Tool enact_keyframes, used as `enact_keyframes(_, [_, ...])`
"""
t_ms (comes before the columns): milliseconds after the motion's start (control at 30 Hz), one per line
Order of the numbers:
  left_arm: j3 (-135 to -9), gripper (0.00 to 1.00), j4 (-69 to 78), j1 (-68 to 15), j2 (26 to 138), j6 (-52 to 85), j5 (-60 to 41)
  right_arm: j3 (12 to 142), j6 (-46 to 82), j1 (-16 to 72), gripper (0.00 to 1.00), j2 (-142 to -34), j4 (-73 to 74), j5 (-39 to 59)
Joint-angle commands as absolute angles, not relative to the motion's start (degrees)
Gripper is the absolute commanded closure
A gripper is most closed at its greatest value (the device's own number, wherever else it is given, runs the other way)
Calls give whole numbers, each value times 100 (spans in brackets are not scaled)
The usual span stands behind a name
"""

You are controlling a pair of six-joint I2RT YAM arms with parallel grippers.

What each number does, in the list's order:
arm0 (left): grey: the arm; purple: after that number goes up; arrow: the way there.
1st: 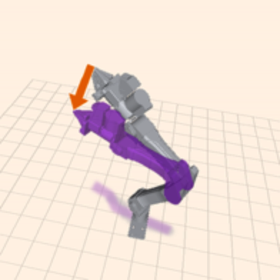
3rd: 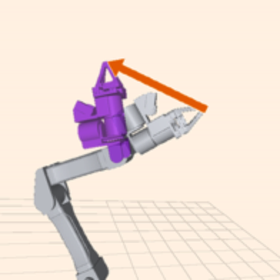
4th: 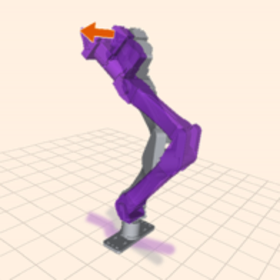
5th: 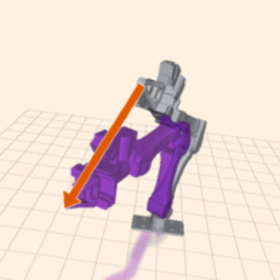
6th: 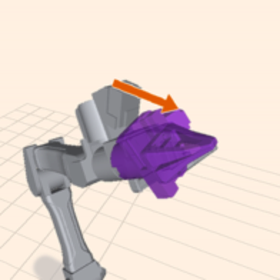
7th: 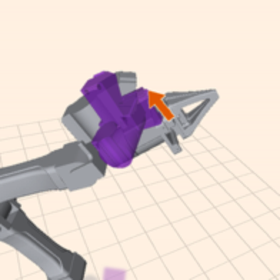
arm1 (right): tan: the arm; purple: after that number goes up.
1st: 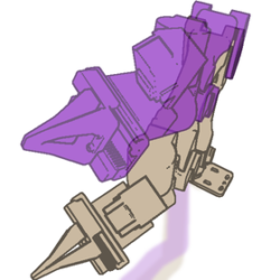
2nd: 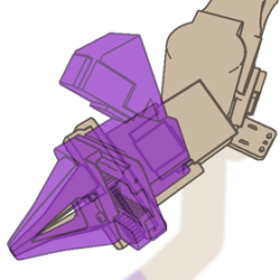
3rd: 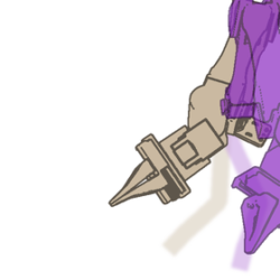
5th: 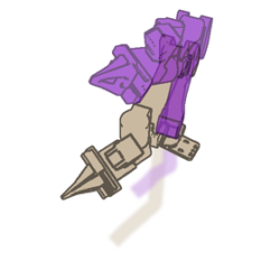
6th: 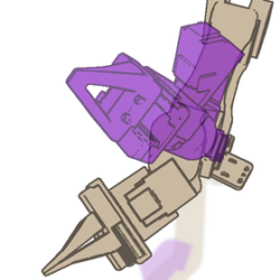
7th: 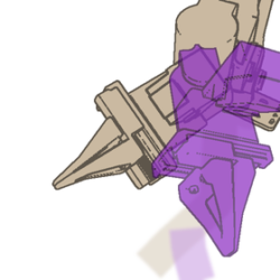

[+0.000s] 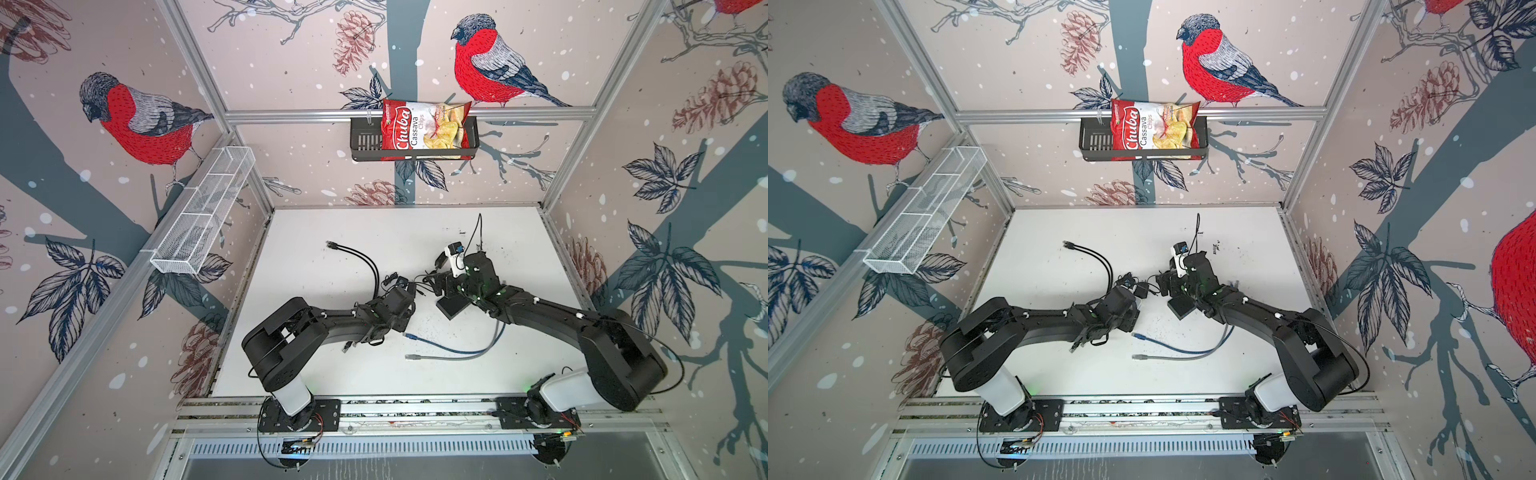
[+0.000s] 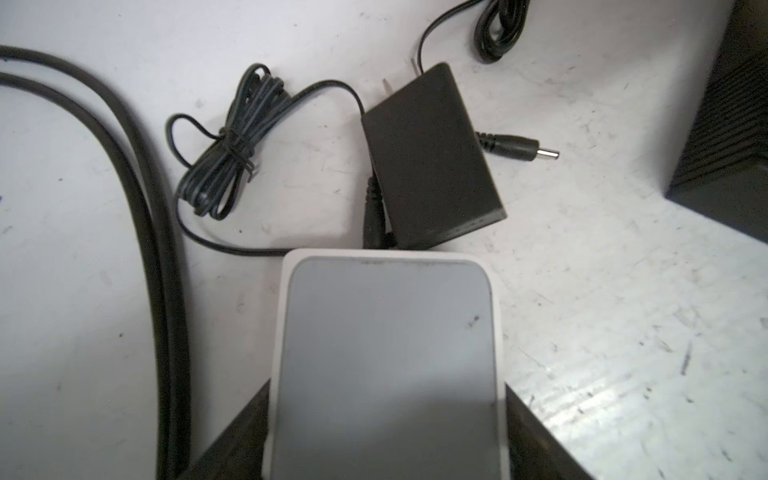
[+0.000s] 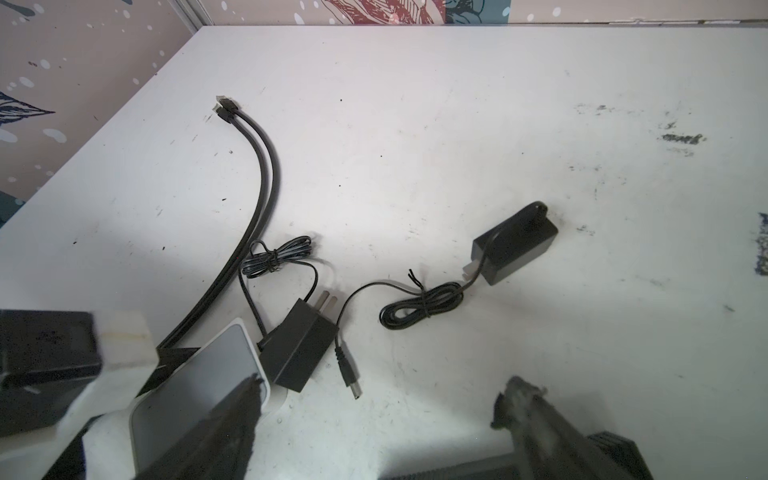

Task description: Insert the plug into the switch port

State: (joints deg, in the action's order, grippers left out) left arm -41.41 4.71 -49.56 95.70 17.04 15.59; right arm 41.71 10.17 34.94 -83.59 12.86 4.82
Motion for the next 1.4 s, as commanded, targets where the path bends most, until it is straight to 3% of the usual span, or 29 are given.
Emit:
enact_keyframes(0, [-3932,34,-188,-4957,9534,1469,1340,4089,336,3497,22,-8355,1420,690])
enact_keyframes(167, [-3680,16,6,-4948,9289,1527,1286,3844,-593,3533,33,-8104,1692,765])
enact_keyframes(300, [-3574,4,119,-4947,9123,1537,1218,3638,-1243,3553,33,-7829,1875,957])
enact_keyframes(933, [-3070,4,489,-4880,7764,1476,1672,3175,-2735,3910,28,-7660,2045,985])
enact_keyframes(1367, [-2580,4,834,-4228,6877,2228,1657,3067,-2989,4769,38,-7903,1711,1138])
